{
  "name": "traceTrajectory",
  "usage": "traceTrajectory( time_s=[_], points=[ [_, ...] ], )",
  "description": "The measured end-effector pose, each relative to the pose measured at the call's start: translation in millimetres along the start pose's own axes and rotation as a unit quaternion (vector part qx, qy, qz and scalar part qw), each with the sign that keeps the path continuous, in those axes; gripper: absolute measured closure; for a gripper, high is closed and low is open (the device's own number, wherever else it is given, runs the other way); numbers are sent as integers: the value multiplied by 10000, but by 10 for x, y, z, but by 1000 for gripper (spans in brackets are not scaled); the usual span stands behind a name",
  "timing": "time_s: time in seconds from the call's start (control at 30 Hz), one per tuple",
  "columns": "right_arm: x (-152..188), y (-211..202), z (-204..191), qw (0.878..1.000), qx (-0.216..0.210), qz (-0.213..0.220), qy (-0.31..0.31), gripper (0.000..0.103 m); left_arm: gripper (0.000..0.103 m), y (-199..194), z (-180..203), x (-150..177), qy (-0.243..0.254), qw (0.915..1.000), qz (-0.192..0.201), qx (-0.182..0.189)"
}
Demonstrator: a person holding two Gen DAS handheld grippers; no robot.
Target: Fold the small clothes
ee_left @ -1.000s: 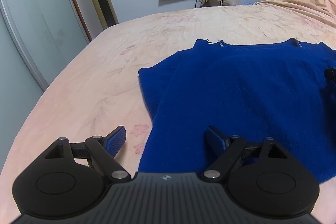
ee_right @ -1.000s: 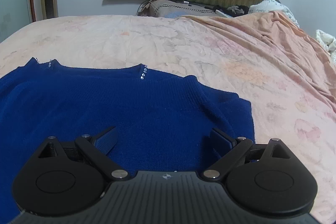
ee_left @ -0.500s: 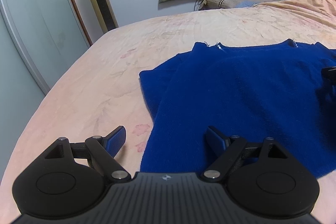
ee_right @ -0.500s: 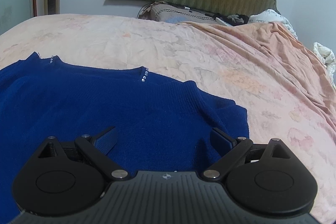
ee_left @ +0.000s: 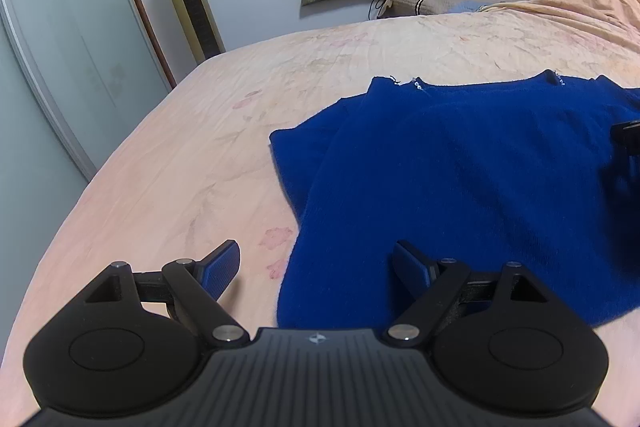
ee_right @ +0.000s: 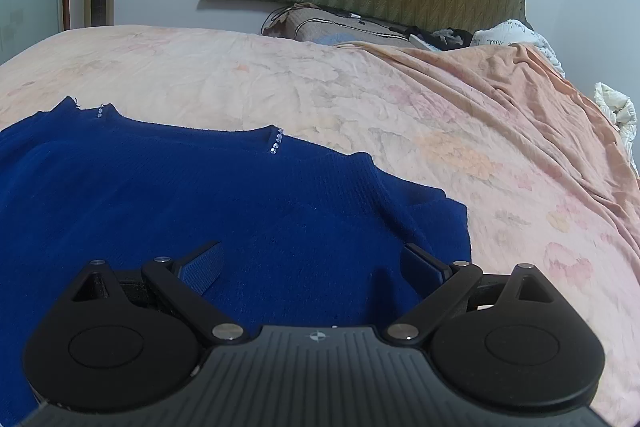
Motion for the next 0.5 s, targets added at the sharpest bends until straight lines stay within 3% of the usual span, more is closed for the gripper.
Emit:
traceTrajectory(
  time_s=[0.27, 0.5],
  points=[
    [-1, -120, -26, 10000, -41, 91, 1, 7, 19, -50, -107, -41, 11, 9999, 119, 2],
    [-13, -583, -464, 9927, -717, 677, -692, 7, 19, 204, -446, -282, -435, 9984, -163, 317]
  ],
)
Point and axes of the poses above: each gripper's, at about its wrist camera, not at the fingertips, and y roughly the way its jaws point, z to its right, x to its underside, the point moved 3 cm from there along y, roughly the way its jaws point, and after that the axes turned 6 degrees about -y, right-handed, at the moved point
